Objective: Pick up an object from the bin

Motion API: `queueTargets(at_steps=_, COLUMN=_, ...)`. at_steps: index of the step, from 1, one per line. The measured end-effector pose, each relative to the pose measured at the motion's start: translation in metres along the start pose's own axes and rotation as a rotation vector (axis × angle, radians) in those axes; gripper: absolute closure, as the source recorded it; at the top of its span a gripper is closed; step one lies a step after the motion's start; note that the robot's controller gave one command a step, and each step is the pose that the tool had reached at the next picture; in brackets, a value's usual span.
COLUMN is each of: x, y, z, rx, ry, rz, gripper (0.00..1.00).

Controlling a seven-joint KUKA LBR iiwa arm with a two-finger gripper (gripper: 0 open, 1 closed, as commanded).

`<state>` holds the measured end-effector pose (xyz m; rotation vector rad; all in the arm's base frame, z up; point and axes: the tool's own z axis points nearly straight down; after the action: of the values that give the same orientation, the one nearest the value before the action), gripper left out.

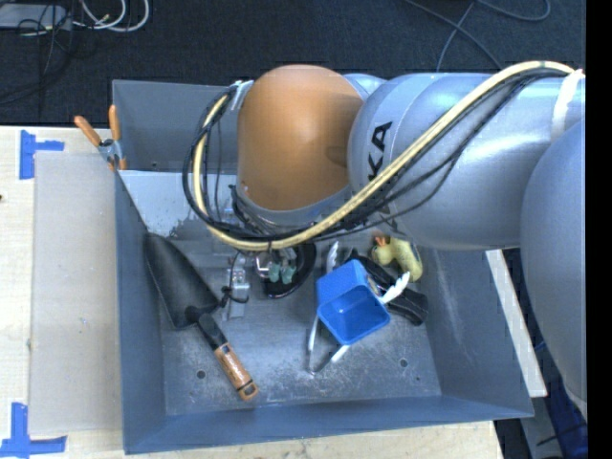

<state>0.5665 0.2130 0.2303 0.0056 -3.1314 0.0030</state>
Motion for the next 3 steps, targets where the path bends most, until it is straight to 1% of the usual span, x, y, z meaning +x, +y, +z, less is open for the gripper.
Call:
queueTargets(at_steps=1, x=-0.002, y=-0.001, z=-0.004, rx=-0.002, ry=-0.008, rz=0.006, gripper=0.0)
queueTargets(at_steps=2, x=-0.006, y=0.007, z=0.083, rx=-0.002, ry=-0.009, rz=0.083, gripper=0.0)
queueTargets(at_steps=3, x=-0.004, y=0.01, z=0.127, rx=0.0, ry=-0.004, rz=0.155, gripper=0.0)
